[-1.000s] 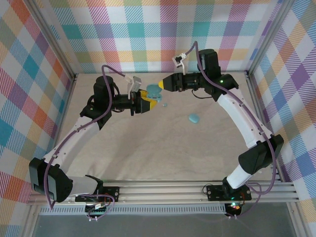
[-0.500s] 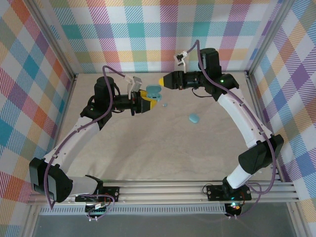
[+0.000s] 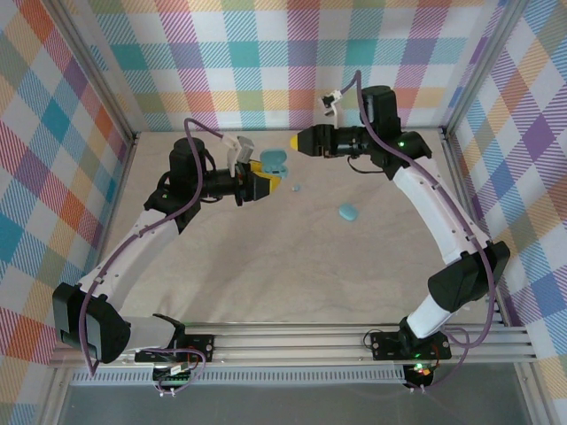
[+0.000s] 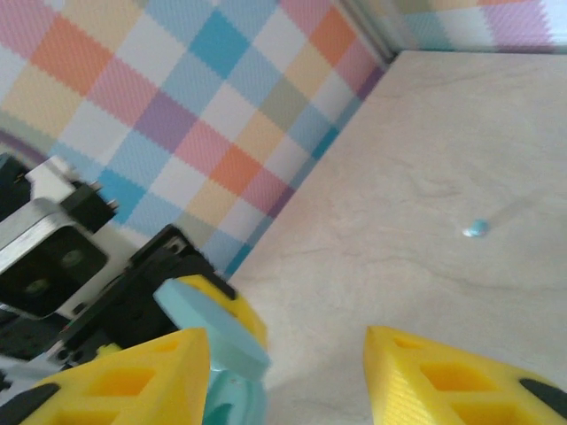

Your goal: Insert wireless bluetooth earbuds into charging case

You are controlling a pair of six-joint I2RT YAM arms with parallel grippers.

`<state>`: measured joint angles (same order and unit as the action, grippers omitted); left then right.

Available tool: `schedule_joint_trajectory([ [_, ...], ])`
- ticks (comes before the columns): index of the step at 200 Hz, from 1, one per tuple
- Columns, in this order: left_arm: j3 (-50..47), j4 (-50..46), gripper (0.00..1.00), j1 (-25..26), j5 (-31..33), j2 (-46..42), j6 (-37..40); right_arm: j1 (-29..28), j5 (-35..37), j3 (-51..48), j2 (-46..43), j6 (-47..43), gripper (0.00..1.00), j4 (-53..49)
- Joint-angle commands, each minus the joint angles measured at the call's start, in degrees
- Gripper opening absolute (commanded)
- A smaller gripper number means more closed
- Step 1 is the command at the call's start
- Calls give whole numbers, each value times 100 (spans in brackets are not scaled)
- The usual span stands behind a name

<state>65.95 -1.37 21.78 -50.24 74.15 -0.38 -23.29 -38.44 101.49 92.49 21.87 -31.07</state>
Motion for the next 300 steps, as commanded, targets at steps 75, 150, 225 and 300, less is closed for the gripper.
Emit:
schedule_joint_trajectory([
  [75, -678, -483, 14, -121, 720, -677, 404, 185, 2179, 243, 1620, 430, 43, -958],
  [150, -851, -518, 14, -121, 847, -827, 390, -24, 2936, 500, 2908, 1036, 25, -831],
  [225, -911, -599, 14, -117, 817, -895, 413, -349, 3478, 923, 3802, 1472, 42, -795],
  [300, -996, -707, 14, -121, 805, -1026, 513, -433, 3763, 1442, 4358, 1644, 38, -795],
])
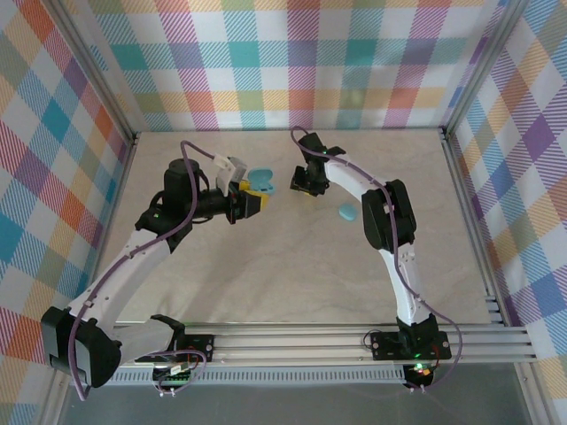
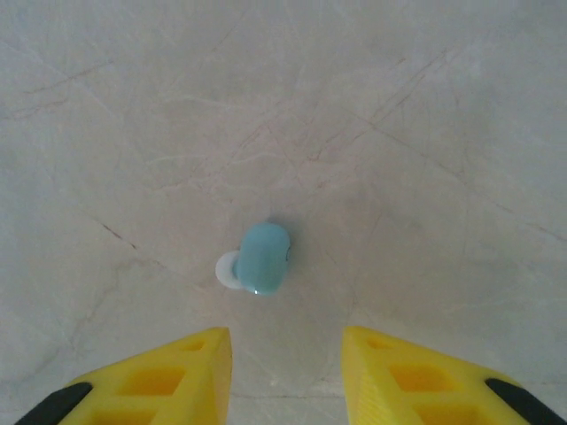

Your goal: Insert wireless bluetooth earbuds into charging case

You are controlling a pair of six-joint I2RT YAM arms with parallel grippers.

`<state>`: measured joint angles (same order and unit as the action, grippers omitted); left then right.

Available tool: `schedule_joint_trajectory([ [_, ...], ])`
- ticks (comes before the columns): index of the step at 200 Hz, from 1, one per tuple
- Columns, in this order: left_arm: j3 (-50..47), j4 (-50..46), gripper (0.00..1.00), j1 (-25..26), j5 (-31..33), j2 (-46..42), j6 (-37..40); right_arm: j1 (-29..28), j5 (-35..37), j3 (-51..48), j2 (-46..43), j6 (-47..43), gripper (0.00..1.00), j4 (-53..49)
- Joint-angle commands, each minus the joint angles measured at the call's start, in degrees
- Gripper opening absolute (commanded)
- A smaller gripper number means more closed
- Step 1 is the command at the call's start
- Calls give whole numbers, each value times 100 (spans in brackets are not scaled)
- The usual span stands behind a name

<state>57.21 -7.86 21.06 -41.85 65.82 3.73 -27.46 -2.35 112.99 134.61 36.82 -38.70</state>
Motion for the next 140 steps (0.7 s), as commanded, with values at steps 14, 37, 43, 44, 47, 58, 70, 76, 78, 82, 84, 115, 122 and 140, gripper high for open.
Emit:
schedule_joint_trajectory([
  [14, -157, -50, 14, -49, -34, -220, 106, -22, 195, 388, 240, 143, 37, -62],
  [37, -184, -36, 14, -49, -40, -219, 119, -31, 275, 710, 495, 13, 36, -301],
  [43, -177, -40, 14, -49, -43, -215, 129, -35, 311, 753, 541, -14, 36, -351],
  [44, -176, -40, 14, -49, -43, -208, 129, -38, 312, 761, 545, -20, 36, -359],
  [47, -171, -40, 14, -49, -43, -202, 133, -40, 329, 767, 561, -24, 36, -372],
  [58, -167, -32, 14, -49, -46, -185, 148, -49, 398, 753, 584, -51, 36, -392],
  [70, -166, -25, 14, -49, -54, -176, 146, -65, 468, 738, 605, -83, 35, -410],
  [76, -166, -23, 14, -49, -61, -178, 146, -70, 497, 735, 630, -102, 35, -415],
  [78, -164, -23, 14, -49, -61, -173, 146, -74, 505, 740, 635, -117, 35, -412],
  [82, -165, -23, 14, -49, -61, -182, 148, -75, 501, 742, 652, -118, 34, -408],
  [84, -162, -23, 14, -47, -61, -183, 149, -75, 506, 753, 661, -121, 33, -410],
  [115, -177, -113, 14, -49, -42, -240, 171, -108, 499, 912, 816, -235, 25, -510],
  [122, -188, -135, 14, -49, -20, -266, 181, -123, 500, 934, 830, -277, 24, -542],
  [140, -240, -128, 14, -54, 23, -332, 190, -175, 536, 920, 806, -372, 23, -614],
])
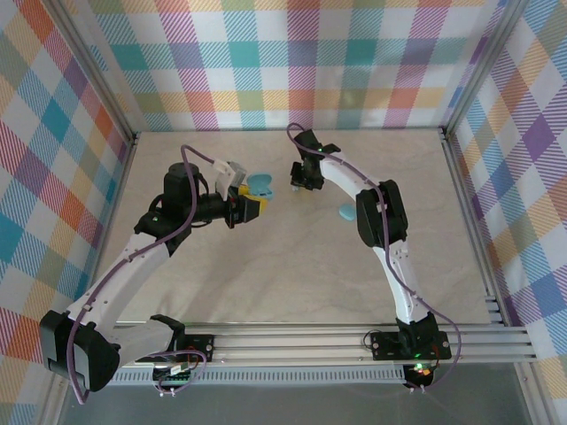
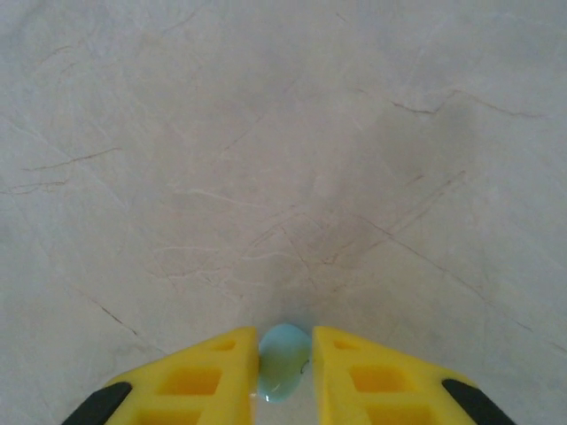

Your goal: Insert wireless bluetooth earbuds into charging case

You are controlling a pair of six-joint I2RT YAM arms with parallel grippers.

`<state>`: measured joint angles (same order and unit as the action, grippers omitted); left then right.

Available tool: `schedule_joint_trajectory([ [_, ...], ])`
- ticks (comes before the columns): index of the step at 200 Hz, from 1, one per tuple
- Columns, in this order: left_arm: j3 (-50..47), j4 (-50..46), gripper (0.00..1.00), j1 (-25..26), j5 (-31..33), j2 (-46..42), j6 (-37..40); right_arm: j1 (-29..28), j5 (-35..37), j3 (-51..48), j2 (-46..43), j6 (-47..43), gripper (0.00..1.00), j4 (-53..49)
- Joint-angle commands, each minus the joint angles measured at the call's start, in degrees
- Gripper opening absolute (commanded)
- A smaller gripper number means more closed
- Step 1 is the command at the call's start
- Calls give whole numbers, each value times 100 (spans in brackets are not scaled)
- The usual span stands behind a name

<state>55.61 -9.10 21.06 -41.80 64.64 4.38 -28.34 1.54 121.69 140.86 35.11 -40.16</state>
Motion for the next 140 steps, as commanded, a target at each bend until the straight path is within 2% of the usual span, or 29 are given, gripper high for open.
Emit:
schedule_joint_trajectory([
  [1, -83, -4, 14, -51, 25, -215, 124, -90, 154, 49, 180, -209, 23, -467],
  [44, -86, 5, 14, -49, 7, -231, 80, -205, 155, -99, 53, -332, 25, -510],
  [92, -129, -30, 14, -49, 32, -341, 72, -233, 100, -277, -41, -334, 33, -484],
  [140, -164, -100, 14, -49, 76, -445, 81, -234, -42, -286, -64, -415, 26, -424],
])
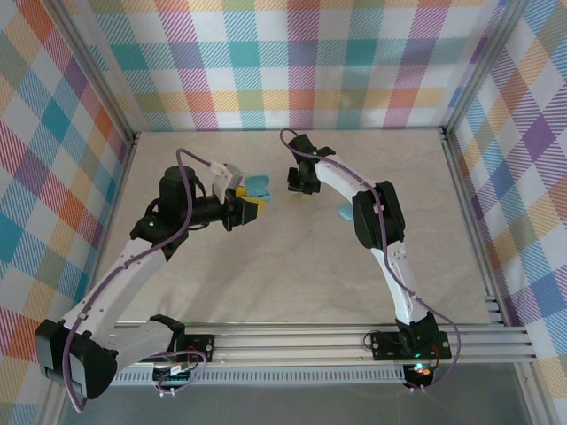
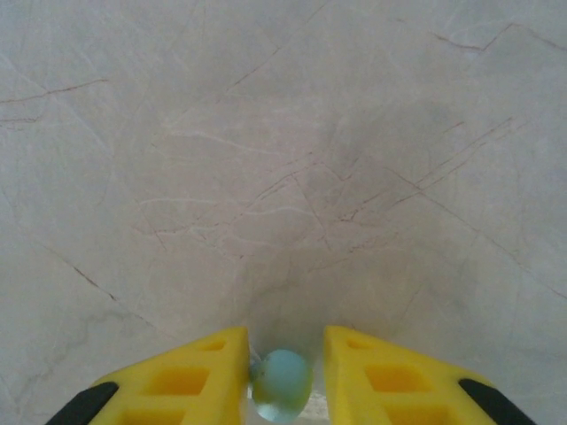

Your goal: Insert wireless bluetooth earbuds into charging case

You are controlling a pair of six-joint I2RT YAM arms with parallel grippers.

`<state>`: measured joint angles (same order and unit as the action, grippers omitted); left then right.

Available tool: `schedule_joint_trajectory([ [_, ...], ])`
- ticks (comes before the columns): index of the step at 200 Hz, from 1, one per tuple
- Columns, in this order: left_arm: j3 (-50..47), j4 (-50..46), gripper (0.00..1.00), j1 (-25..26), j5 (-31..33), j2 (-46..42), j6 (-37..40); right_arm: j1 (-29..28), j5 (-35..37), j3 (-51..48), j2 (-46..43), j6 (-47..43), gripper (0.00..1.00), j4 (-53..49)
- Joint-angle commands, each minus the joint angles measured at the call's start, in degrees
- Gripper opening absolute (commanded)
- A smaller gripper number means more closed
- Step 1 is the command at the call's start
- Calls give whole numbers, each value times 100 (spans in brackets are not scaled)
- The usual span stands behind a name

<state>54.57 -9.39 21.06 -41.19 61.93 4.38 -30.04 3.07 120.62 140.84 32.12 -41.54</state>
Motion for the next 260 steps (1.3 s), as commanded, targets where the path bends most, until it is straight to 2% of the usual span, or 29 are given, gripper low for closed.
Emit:
schedule_joint_trajectory([
  [1, -60, -72, 14, -49, 14, -178, 81, -63, -198, -179, -64, -117, 26, -286],
  [52, -71, -81, 14, -49, 92, -197, 32, -63, -509, -492, -586, -378, 17, -214],
  [93, -77, -72, 14, -49, 111, -203, -56, -33, -926, -1146, -1280, -584, 17, -369],
  [151, -194, -29, 14, -49, 197, -177, -113, -2, -1673, -2690, -2132, -1454, 15, -853],
  [187, -229, 25, 14, -46, 225, -100, -164, 3, -1983, -3272, -2239, -1801, 15, -979],
  [217, -222, 29, 14, -40, 251, -19, -155, -10, -1962, -3231, -2038, -1909, 17, -1157],
  [242, -203, 34, 14, -40, 243, 20, -157, -10, -1833, -3220, -1941, -1847, 20, -1216],
  [260, -188, 33, 14, -40, 242, 46, -164, -11, -1700, -3229, -1988, -1773, 27, -1225],
])
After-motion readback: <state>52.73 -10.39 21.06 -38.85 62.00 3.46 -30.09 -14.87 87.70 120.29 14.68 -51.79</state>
